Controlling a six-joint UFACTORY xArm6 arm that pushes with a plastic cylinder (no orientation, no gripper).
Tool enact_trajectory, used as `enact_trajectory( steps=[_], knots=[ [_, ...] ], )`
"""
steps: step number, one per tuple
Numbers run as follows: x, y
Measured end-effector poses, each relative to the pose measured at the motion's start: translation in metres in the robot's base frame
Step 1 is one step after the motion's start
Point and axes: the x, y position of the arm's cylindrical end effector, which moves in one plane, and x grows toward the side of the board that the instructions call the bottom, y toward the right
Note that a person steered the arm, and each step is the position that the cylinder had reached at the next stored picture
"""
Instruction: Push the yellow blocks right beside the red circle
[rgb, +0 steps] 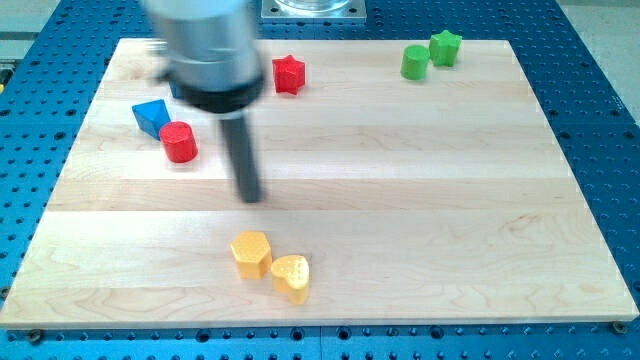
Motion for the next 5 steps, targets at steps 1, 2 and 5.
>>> enact_trajectory(
  steps=[1,2,5],
  knots=[
    [0.08,0.041],
    [0.135,0.025],
    [-0.029,-0.067]
  ],
)
